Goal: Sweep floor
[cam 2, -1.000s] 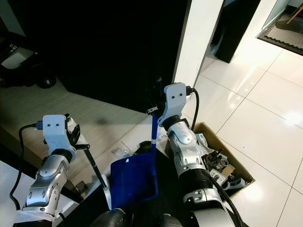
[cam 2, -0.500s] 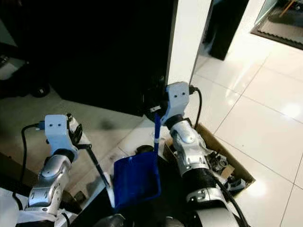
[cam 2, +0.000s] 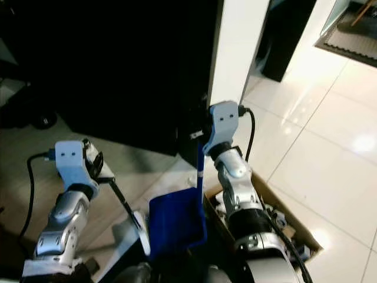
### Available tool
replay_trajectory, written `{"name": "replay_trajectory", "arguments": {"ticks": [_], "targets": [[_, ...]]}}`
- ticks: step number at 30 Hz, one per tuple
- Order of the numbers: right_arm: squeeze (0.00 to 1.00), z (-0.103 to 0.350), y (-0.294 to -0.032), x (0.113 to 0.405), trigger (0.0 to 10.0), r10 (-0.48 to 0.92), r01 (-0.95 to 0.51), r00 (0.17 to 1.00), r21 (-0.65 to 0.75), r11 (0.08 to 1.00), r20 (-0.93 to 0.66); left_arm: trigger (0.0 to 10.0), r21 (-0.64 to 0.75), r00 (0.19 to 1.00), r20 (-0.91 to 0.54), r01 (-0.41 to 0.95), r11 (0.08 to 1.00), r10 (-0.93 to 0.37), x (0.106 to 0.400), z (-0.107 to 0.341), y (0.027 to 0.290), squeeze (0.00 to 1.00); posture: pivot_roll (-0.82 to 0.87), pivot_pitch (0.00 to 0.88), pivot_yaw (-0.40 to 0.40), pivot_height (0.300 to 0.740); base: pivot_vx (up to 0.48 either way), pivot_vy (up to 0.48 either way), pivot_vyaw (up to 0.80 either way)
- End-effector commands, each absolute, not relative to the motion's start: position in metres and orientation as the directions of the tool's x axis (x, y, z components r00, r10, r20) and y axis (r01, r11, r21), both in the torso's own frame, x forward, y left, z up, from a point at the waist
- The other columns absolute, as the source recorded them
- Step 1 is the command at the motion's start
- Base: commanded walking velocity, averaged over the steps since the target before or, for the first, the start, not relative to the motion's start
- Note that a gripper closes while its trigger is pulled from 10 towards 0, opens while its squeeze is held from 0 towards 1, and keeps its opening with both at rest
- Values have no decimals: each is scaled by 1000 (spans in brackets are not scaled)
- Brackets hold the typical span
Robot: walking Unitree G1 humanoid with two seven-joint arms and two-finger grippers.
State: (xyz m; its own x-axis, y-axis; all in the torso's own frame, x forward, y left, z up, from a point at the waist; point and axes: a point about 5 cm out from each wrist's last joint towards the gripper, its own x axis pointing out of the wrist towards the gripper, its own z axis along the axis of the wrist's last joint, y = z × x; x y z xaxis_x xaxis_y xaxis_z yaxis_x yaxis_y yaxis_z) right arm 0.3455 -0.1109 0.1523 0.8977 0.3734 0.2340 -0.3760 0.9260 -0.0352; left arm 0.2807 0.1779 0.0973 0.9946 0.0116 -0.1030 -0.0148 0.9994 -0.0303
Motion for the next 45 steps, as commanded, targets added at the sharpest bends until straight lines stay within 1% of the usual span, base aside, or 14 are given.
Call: {"name": "replay_trajectory", "arguments": {"ticks": [1, 7, 8, 11, 18, 22, 25, 26, 29, 32, 37, 40, 43, 45], "targets": [[0, 154, -110, 345, 10000, 372, -378, 894, -24, 925, 251, 10000, -26, 994, -105, -26, 999, 23, 279, 96, 180, 0, 52, 82, 43, 740, 0, 0, 0], [0, 154, -110, 345, 10000, 372, -377, 894, -26, 926, 250, 10000, -29, 995, -100, -35, 999, 32, 279, 97, 181, 0, 52, 84, 43, 740, 0, 0, 0], [0, 154, -112, 344, 10000, 390, -377, 888, -101, 921, 244, 10000, -22, 995, -97, -40, 999, 38, 279, 97, 183, 0, 53, 86, 43, 740, 0, 0, 0], [0, 155, -115, 344, 10000, 389, -366, 890, -135, 921, 239, 10000, -18, 995, -90, -45, 999, 43, 279, 98, 185, 0, 54, 88, 42, 740, 0, 0, 0], [0, 165, -145, 341, 10000, 304, -266, 917, -172, 949, 257, 10000, 33, 997, -47, -55, 998, 56, 290, 109, 200, 0, 35, 128, 62, 740, 0, 0, 0], [0, 162, -155, 339, 10000, 269, -231, 930, -169, 958, 249, 10000, 58, 999, -26, -42, 997, 44, 297, 116, 203, 0, 29, 158, 81, 740, 0, 0, 0], [0, 155, -164, 338, 10000, 225, -190, 947, -164, 968, 230, 10000, 71, 1000, 2, -23, 997, 23, 305, 125, 206, 0, 25, 171, 94, 740, 0, 0, 0], [0, 147, -170, 336, 10000, 165, -141, 964, -127, 982, 209, 10000, 115, 999, 46, 13, 993, -18, 315, 137, 208, 0, 24, 198, 122, 740, 0, 0, 0], [0, 141, -171, 333, 10000, 118, -98, 975, -113, 989, 189, 10000, 150, 993, 94, 56, 987, -71, 330, 155, 212, 0, 18, 216, 141, 740, 0, 0, 0], [0, 140, -169, 331, 10000, 114, -94, 976, -112, 989, 185, 10000, 161, 990, 111, 67, 985, -85, 339, 163, 214, 0, 10, 227, 155, 740, 0, 0, 0], [0, 135, -162, 328, 10000, 63, -39, 987, -163, 986, 145, 10000, 166, 981, 108, 140, 976, -159, 359, 168, 213, 0, -38, 251, 178, 740, 0, 0, 0], [0, 133, -164, 325, 10000, 14, 14, 990, -199, 980, 138, 10000, 141, 976, 106, 175, 974, -191, 364, 167, 211, 24, -64, 265, 175, 740, 0, 0, 0], [0, 129, -167, 319, 10000, -49, 77, 992, -245, 966, 119, 10000, 155, 966, 90, 225, 962, -240, 370, 163, 205, 0, -95, 279, 163, 740, 0, 0, 0], [0, 128, -168, 317, 10000, -55, 81, 992, -247, 966, 111, 10000, 164, 963, 86, 238, 957, -255, 371, 162, 204, 0, -100, 281, 161, 740, 0, 0, 0]]}}
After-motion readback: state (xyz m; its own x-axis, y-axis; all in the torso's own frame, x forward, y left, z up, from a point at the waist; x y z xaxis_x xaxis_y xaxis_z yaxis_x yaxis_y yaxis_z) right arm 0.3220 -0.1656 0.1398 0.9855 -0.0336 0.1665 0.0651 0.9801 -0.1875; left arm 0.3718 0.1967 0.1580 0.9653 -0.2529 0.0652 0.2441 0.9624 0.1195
